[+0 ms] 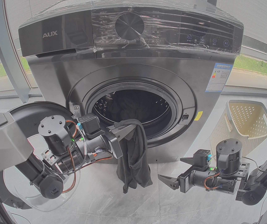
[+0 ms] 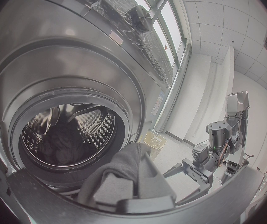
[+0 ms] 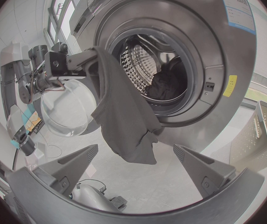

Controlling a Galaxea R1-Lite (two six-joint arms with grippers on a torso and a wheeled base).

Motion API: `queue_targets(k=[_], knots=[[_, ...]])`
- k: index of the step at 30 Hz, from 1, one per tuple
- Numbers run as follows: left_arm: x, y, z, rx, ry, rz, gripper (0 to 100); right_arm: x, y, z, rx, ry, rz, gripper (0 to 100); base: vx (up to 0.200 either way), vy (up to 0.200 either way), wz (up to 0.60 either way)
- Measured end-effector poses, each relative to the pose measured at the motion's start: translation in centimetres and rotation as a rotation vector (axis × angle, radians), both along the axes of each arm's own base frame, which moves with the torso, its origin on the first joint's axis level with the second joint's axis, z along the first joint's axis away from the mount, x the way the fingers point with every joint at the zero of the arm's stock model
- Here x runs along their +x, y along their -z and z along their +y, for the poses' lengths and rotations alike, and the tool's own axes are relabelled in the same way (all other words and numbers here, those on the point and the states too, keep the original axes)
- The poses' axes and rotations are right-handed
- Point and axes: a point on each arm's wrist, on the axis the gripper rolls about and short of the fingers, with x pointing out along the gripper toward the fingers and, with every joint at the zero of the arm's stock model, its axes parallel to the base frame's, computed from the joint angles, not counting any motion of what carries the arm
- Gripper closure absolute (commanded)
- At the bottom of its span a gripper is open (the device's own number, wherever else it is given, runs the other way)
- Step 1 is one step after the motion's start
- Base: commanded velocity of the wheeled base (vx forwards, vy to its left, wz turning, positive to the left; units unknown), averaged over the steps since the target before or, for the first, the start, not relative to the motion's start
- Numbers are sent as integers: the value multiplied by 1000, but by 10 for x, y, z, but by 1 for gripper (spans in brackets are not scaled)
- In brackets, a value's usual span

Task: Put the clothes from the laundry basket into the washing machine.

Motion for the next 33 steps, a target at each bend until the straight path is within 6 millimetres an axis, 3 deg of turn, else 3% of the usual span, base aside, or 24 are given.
queue_targets(k=[11, 33], knots=[[3, -2, -6, 0, 1, 2, 100, 3, 6, 19, 24, -71, -16, 0, 0, 0, 0], [8, 0, -7, -2, -21, 3, 100, 41, 35, 56, 12, -76, -46, 0, 0, 0, 0]])
